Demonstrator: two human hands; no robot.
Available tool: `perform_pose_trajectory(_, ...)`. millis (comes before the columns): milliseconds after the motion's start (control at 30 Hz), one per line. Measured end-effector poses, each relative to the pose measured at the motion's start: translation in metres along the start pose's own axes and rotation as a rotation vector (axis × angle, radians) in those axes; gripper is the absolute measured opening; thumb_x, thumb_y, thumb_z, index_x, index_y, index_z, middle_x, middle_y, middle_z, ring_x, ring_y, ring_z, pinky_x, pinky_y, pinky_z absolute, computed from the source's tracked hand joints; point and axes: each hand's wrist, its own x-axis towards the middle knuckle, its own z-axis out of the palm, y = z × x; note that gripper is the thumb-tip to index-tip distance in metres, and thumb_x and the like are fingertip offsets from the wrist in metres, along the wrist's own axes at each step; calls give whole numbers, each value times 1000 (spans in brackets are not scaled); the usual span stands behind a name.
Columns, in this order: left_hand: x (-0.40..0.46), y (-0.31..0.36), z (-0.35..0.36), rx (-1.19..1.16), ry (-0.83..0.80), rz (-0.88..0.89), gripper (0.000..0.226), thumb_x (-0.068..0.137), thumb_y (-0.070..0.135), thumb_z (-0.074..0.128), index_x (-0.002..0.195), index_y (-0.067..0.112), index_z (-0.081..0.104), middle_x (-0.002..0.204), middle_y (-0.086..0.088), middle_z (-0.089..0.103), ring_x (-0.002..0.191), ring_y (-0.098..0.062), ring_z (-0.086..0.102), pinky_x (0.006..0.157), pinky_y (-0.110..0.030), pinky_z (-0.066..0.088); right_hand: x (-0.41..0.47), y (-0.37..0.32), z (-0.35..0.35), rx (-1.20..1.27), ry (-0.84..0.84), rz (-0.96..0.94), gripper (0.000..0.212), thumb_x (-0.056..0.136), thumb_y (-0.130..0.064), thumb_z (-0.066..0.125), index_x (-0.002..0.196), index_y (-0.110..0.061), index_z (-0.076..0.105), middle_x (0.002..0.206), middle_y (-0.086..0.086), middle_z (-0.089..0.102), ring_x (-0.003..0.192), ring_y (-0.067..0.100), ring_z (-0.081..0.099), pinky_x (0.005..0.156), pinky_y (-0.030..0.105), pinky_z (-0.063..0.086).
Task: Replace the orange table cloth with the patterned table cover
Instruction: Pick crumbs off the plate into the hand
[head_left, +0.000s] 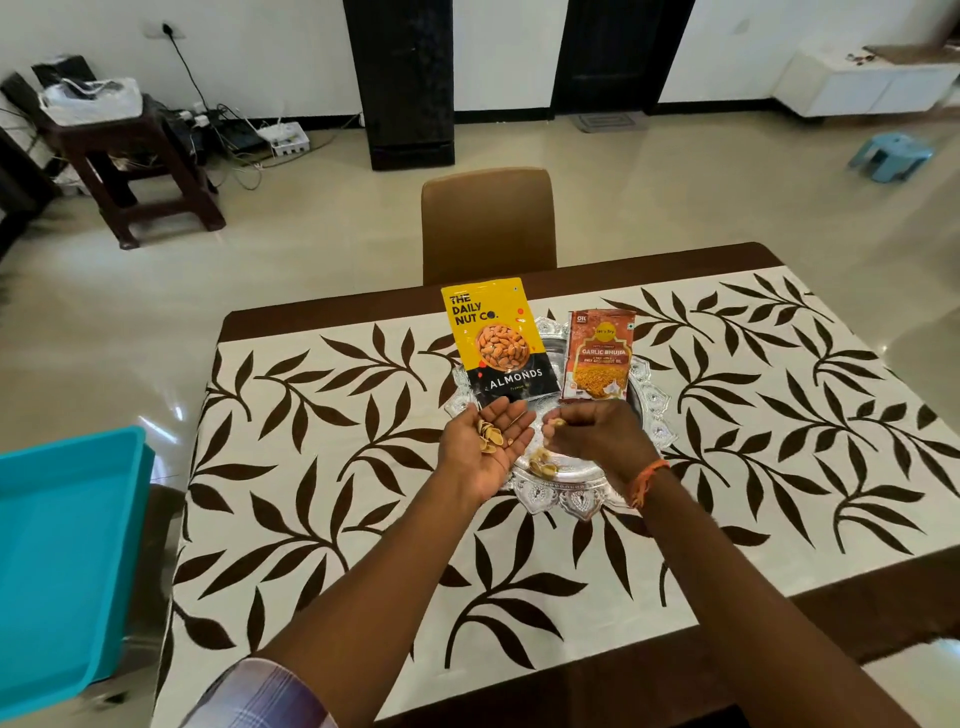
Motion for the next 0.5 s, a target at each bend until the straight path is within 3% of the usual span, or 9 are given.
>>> perform_pose_trajectory(67, -2, -3, 4, -32, 0, -10, 52, 106, 35, 26, 94, 1, 64, 83, -19, 73, 84, -32, 69, 84, -43, 55, -10, -18, -1, 92, -68, -29, 16, 78, 4, 73, 88, -8, 76, 80, 10, 75, 77, 23, 72, 73, 30, 60)
perform_pose_trajectory(167, -4, -10, 11, -29, 11, -35, 49, 106, 33, 28, 92, 2, 63, 78, -15, 71, 63, -25, 71, 63, -34, 58, -10, -32, 11, -188, -74, -146, 21, 76, -1, 76, 96, -8, 76, 88, 8, 76, 83, 19, 73, 78, 30, 59)
perform_pose_trajectory(267, -7, -15, 19, -22, 4, -52, 45, 106, 32, 31, 87, 3, 60, 74, -14, 68, 62, -23, 70, 60, -32, 59, -5, -38, 29, -493, 5, -224, 23, 76, -5, 75, 98, -11, 77, 91, 6, 75, 82, 14, 69, 76, 22, 54)
perform_pose_trajectory(400, -7, -13, 21, -53, -25, -59, 43, 104, 31, 34, 89, 3, 62, 76, -13, 69, 72, -21, 68, 68, -29, 57, -6, -46, 36, -592, 20, -277, 28, 76, 0, 68, 97, -16, 77, 90, 6, 76, 83, 14, 70, 82, 29, 56)
perform_pose_trajectory(500, -8, -11, 22, -62, -51, -47, 42, 105, 29, 32, 99, 1, 63, 92, -15, 67, 87, -26, 67, 74, -36, 59, -10, -56, 35, -584, 55, -313, 26, 80, 3, 64, 92, -15, 77, 88, 5, 76, 79, 10, 70, 74, 20, 55)
